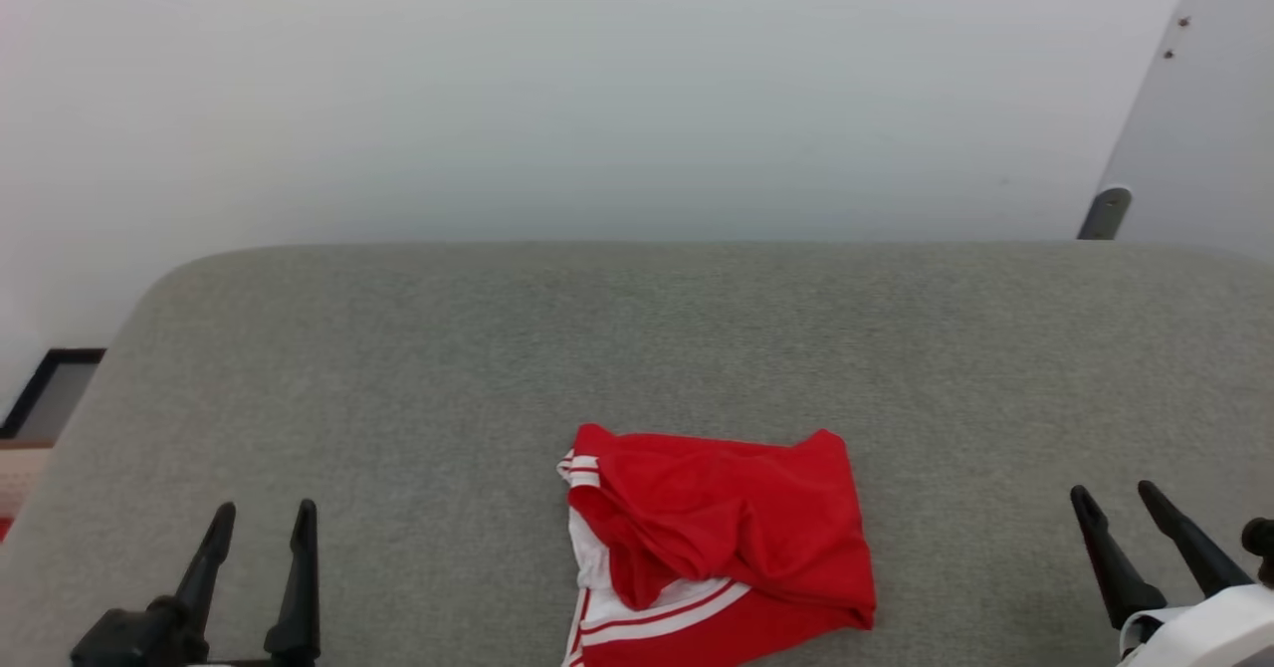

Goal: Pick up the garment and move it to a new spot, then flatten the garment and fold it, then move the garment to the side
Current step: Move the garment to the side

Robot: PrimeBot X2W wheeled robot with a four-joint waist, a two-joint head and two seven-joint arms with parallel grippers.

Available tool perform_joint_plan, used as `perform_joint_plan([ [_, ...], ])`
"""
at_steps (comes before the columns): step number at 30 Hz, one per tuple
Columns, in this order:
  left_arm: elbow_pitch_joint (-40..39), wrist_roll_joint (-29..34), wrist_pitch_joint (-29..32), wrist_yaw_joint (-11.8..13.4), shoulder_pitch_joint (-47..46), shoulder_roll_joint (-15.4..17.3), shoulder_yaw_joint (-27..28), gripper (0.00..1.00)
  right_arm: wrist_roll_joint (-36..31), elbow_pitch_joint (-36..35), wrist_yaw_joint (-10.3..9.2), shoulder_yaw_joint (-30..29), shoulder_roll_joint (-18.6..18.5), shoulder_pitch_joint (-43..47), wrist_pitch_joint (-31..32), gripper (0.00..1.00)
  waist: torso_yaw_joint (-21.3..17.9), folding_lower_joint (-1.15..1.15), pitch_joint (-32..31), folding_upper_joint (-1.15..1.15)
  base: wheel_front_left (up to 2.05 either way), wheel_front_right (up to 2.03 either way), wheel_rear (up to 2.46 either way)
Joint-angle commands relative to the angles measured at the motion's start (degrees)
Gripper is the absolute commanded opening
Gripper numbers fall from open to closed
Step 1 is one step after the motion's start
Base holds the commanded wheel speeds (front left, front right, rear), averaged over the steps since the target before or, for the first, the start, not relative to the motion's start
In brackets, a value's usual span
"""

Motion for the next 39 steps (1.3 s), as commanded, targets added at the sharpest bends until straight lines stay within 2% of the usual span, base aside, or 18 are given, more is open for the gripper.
perform_joint_plan([
  [1,0.13,0.07,0.02,-0.10,-0.56,0.17,-0.07,1.00,-0.41,-0.30,-0.05,0.19,0.37,0.03,0.45,1.00,1.03,0.00,0.16,0.00,0.00,0.00,0.00],
  [10,0.56,0.23,0.02,-0.02,-1.84,-0.79,0.65,1.00,0.57,-0.02,-0.05,3.60,1.13,-2.50,5.05,1.00,4.61,0.00,0.37,0.00,0.00,0.00,0.00],
  [20,0.86,0.56,0.02,0.03,-1.77,-1.58,-0.31,1.00,4.01,3.48,-0.05,9.22,0.25,-6.36,14.79,1.00,10.49,0.00,0.77,0.00,0.00,0.00,0.00],
  [29,1.38,0.15,0.02,0.00,-2.18,-2.22,-1.59,1.00,4.88,8.22,-0.05,9.40,-0.29,-9.06,24.74,1.00,14.84,0.00,1.93,0.00,0.00,0.00,0.00],
  [39,1.94,-0.54,0.02,-0.03,-4.13,-3.82,-2.63,1.00,2.58,13.04,-0.05,7.69,0.29,-13.81,32.71,1.00,17.01,0.00,5.97,0.00,0.00,0.00,0.00],
])
